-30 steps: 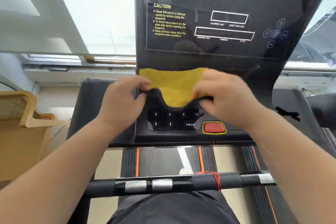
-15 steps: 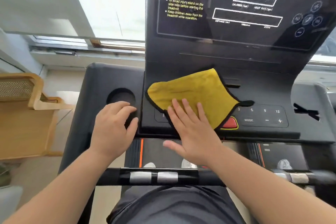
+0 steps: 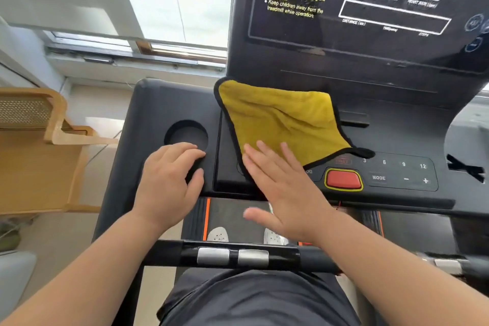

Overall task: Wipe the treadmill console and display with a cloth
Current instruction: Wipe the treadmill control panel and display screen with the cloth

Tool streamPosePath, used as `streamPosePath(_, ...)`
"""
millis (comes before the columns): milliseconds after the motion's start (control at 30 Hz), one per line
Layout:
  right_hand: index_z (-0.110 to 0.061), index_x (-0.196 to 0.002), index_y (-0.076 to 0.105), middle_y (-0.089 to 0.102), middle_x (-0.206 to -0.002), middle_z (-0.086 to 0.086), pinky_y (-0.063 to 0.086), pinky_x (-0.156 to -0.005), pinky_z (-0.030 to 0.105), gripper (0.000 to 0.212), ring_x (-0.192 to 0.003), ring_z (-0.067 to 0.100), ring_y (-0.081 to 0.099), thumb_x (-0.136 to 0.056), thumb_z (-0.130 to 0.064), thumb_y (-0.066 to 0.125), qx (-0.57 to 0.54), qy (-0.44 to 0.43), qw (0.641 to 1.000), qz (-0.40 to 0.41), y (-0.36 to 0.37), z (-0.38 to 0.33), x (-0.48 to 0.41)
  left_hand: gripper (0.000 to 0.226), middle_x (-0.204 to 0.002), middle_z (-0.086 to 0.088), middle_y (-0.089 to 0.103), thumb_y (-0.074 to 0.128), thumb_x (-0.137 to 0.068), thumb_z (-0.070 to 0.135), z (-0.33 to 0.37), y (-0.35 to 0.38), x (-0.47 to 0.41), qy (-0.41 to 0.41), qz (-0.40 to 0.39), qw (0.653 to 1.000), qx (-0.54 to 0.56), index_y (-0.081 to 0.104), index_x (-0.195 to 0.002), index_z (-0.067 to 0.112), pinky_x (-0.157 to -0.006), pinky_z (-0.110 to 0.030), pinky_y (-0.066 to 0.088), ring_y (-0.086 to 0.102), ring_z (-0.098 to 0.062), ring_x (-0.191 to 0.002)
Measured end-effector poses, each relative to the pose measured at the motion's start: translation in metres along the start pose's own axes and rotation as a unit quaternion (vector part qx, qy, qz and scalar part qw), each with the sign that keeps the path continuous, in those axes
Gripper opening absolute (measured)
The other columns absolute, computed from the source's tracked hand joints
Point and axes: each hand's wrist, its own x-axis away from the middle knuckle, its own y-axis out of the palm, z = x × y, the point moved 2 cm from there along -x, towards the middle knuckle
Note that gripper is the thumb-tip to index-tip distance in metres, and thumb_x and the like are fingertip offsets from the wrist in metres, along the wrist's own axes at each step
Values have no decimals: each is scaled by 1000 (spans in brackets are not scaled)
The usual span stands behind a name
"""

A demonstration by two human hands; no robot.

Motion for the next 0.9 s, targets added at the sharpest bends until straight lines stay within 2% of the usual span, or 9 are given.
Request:
streamPosePath(67,-13,-165,11,-1,-174,4,7,-127,57,94,-160,22,-7,-98,-79,14,29,-17,999,-38,6,14,16,36,-118,-5,69,49,-92,28,-2,0,2,4,1,1000,7,69,-117,11,-102,-37,41,61,-26,-112)
streamPosePath(167,-17,-165,-2,-15,-172,3,2,-127,55,103,-158,21,-18,-89,-86,2,10,86,995,-47,-3,32,5,43,-131,-11,63,49,-92,31,-6,-1,6,2,-4,1000,-23,65,-126,9,-111,-42,36,56,-32,-126)
streamPosePath(267,-18,-164,-8,-22,-170,4,-10,-126,54,118,-156,22,-25,-75,-94,-5,-48,165,984,-40,-11,8,-25,64,-159,-14,37,45,-93,47,-12,0,6,-69,-56,989,-115,44,-147,13,-122,-54,18,28,-36,-150)
streamPosePath(333,-19,-165,-5,-21,-171,2,-12,-126,53,119,-155,21,-26,-76,-97,5,-71,111,990,-53,-7,-27,-32,74,-165,-14,24,34,-94,55,-14,5,4,-84,-91,980,-156,33,-154,12,-124,-55,10,17,-34,-154)
streamPosePath(400,-20,-165,-2,-18,-171,-3,-11,-127,49,115,-156,16,-24,-81,-95,17,-65,53,994,-66,2,-45,-21,78,-166,-14,22,29,-93,56,-14,8,3,-81,-103,976,-172,31,-155,10,-124,-55,8,14,-34,-155)
streamPosePath(467,-23,-165,1,-16,-171,-5,-5,-128,47,111,-157,14,-20,-82,-95,14,-47,43,996,-57,5,-29,-3,78,-167,-14,21,28,-93,56,-14,9,3,-81,-101,976,-176,31,-155,9,-125,-55,8,13,-33,-155)
streamPosePath(600,-24,-165,-5,-21,-169,-6,0,-128,49,116,-156,15,-21,-74,-97,-3,-37,177,982,-47,-6,32,13,79,-168,-11,17,25,-93,58,-16,9,4,-79,-105,975,-177,28,-157,11,-126,-53,6,9,-30,-156)
streamPosePath(700,-19,-164,-5,-22,-170,0,-7,-127,53,126,-157,21,-20,-67,-99,-7,-54,233,970,-32,-13,22,-14,78,-168,-11,18,25,-94,58,-15,8,4,-81,-103,976,-175,29,-157,12,-126,-54,7,9,-30,-156)
streamPosePath(900,-24,-165,0,-16,-172,-7,-9,-127,51,113,-157,16,-21,-80,-96,19,-55,53,996,-40,3,-44,-37,79,-166,-14,24,29,-93,57,-16,9,5,-76,-89,978,-173,34,-154,8,-125,-53,8,15,-31,-155)
